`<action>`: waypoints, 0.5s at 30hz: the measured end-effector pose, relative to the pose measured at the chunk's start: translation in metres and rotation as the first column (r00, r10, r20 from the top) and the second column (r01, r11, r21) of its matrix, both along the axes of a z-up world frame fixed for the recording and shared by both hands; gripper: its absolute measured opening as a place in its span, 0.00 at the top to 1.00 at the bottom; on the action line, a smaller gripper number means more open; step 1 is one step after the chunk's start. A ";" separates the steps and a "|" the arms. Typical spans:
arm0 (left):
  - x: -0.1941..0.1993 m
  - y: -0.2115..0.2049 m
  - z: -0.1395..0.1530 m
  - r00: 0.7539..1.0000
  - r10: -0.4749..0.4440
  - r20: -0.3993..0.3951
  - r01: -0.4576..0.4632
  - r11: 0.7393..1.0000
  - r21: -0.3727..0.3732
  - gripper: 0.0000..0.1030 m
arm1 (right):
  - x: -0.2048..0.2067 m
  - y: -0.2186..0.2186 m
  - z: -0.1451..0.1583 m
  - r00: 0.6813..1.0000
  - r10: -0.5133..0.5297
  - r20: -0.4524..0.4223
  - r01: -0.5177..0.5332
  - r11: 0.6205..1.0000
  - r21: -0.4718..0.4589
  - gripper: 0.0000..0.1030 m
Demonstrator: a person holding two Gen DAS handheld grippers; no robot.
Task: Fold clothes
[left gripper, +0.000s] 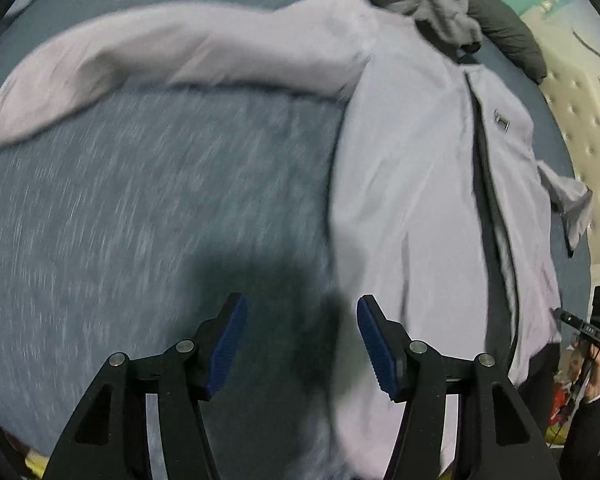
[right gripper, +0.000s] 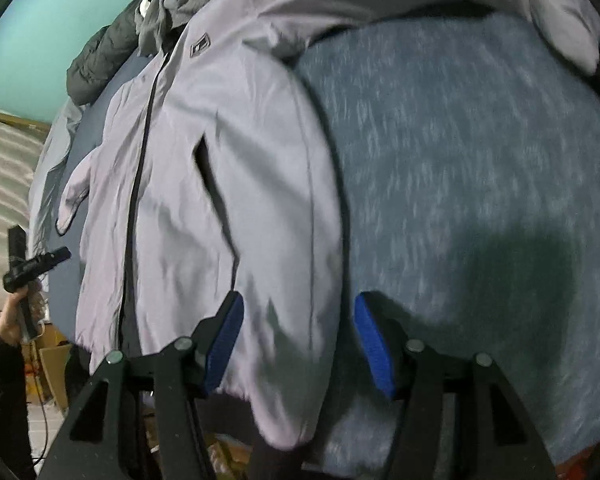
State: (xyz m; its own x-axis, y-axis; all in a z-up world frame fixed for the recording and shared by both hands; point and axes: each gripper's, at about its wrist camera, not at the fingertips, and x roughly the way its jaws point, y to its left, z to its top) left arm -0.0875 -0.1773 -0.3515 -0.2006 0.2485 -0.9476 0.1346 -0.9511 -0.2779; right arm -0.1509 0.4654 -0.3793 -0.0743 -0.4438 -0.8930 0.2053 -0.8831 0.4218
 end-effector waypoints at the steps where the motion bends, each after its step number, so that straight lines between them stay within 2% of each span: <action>1: 0.007 -0.002 -0.004 1.000 0.001 0.012 -0.002 1.000 0.003 0.40 | 0.006 -0.001 -0.001 1.000 0.008 0.009 -0.008 1.000 0.000 0.43; 7: 0.042 -0.004 -0.021 0.998 -0.014 0.057 0.010 0.998 0.069 0.39 | 0.029 -0.016 -0.008 0.997 0.063 0.035 -0.065 0.997 0.037 0.43; 9: 0.049 0.001 -0.025 0.997 -0.034 0.066 0.028 0.996 0.090 0.39 | 0.032 -0.019 -0.010 0.997 0.069 0.036 -0.071 0.996 0.051 0.52; 13: 0.060 0.019 -0.032 0.994 -0.082 0.069 0.072 0.988 0.139 0.39 | 0.034 -0.018 -0.010 0.997 0.064 0.043 -0.065 0.997 0.039 0.83; 15: 0.063 0.028 -0.036 0.992 -0.108 0.069 0.096 0.984 0.152 0.39 | 0.035 -0.013 -0.004 0.998 0.061 0.032 -0.062 0.998 0.024 0.88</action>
